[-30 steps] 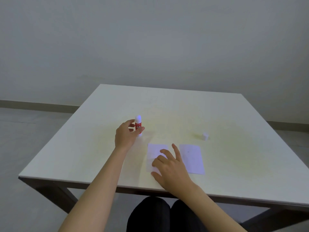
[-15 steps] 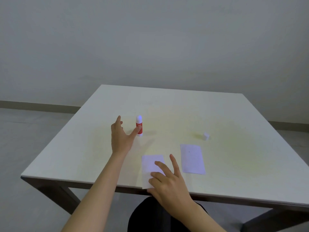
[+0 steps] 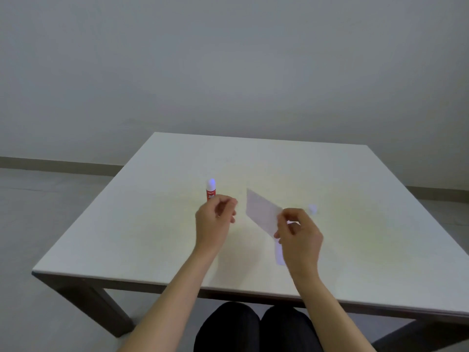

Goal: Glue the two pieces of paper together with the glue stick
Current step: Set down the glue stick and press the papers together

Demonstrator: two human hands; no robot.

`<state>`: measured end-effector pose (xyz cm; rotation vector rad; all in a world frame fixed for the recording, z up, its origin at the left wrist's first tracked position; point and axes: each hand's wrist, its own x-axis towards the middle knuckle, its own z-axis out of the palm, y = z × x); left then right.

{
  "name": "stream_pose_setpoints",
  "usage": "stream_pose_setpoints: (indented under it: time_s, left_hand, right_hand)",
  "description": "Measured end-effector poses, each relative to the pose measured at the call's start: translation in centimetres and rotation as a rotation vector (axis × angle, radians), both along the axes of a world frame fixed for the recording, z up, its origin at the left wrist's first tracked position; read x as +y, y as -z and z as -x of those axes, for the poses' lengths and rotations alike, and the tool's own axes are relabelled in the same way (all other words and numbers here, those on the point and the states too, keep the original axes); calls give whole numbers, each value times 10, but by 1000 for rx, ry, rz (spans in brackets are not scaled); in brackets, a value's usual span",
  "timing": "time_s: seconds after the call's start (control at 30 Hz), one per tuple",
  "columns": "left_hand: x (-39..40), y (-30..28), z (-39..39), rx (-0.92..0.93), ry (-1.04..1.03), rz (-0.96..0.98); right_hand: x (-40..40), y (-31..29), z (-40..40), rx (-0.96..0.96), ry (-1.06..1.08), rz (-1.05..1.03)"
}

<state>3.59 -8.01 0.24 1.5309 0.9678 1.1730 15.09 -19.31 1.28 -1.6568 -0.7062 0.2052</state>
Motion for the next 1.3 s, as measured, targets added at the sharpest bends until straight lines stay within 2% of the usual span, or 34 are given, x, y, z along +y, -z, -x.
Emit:
stream_pose_setpoints:
  time_s: [0.13,0.2,0.27,0.33,0.43,0.63,0.87,0.97,1.3]
  left_hand:
    - [-20,8,-17,59,156,246]
    - [-28,8,-25,12,196,342]
    - [-30,4,-31,-57,177,396]
    - [-31,-2,-36,-92,147,414]
    - [-30,-8,-41,-46,152,383]
    - [-28,-10,-50,209,358,337]
    - [-30,9,-54,498,320,219]
    - [-32,16,-54,580,312,177]
    - [-31,20,-56,637,321,162]
  right_hand:
    - [-2,-3,-14,610,-4,-177]
    - [-6,-2,-13,762,-46,-228]
    - [-11,2,-12,814,-70,-257]
    - [-16,4,-12,810,-86,-248]
    - [-23,4,-22,722,-125,-131]
    - [-36,-1,-67,458,-170,130]
    - [-42,18,-78,326,-182,388]
    - [-41,24,-80,268,-175,429]
    - [-38,27,-85,219,-169,473]
